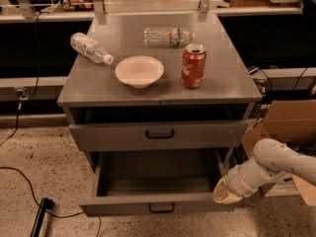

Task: Open middle drawer

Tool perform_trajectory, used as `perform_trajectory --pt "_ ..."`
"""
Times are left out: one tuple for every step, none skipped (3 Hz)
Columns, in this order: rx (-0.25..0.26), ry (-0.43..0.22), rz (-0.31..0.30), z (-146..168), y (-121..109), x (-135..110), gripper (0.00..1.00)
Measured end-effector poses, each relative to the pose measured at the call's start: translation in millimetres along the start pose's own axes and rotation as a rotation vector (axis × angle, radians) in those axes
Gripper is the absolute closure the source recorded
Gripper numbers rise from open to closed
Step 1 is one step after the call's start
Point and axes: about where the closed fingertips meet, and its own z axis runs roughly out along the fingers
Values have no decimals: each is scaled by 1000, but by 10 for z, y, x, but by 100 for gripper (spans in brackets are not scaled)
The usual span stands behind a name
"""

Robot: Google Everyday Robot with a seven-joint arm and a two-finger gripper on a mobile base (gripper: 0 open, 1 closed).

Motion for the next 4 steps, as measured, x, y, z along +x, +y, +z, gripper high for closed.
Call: perform_trajectory --pt "-13 -42 -22 -108 105 -131 100" --pt "17 -118 -52 -181 90 -291 75" --pt "-1 -109 -49 -139 84 -272 52" --pt "19 -86 -39 -173 122 -289 56"
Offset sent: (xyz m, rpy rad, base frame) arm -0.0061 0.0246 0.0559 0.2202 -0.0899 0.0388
